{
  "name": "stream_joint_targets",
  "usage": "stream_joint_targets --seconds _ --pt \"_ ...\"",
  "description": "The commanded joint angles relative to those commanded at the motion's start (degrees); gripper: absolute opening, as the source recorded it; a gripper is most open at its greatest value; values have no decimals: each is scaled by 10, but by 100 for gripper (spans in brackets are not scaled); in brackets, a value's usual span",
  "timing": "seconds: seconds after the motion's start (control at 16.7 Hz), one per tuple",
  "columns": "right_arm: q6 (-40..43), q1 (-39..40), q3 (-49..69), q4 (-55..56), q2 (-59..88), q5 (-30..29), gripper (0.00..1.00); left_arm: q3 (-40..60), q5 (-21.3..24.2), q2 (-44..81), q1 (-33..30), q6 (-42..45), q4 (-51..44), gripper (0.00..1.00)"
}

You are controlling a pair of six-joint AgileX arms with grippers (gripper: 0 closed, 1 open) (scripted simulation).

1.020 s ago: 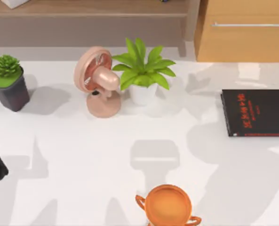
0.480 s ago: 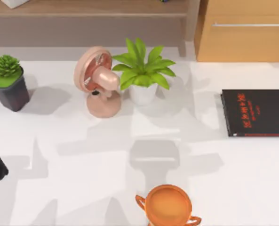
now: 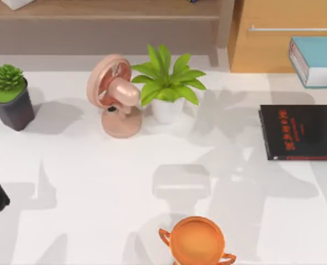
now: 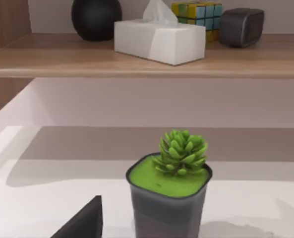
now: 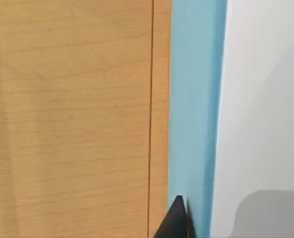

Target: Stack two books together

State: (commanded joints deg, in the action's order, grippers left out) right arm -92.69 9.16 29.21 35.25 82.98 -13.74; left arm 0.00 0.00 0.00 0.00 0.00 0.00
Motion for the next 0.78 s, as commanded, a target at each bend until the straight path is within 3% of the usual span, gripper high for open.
stream_joint_targets --seconds 0.24,0.78 --pt "-49 46 -55 -24 46 2 0 0 0 0 0 0 0 100" --pt "-47 43 -48 -16 62 4 0 0 0 0 0 0 0 100"
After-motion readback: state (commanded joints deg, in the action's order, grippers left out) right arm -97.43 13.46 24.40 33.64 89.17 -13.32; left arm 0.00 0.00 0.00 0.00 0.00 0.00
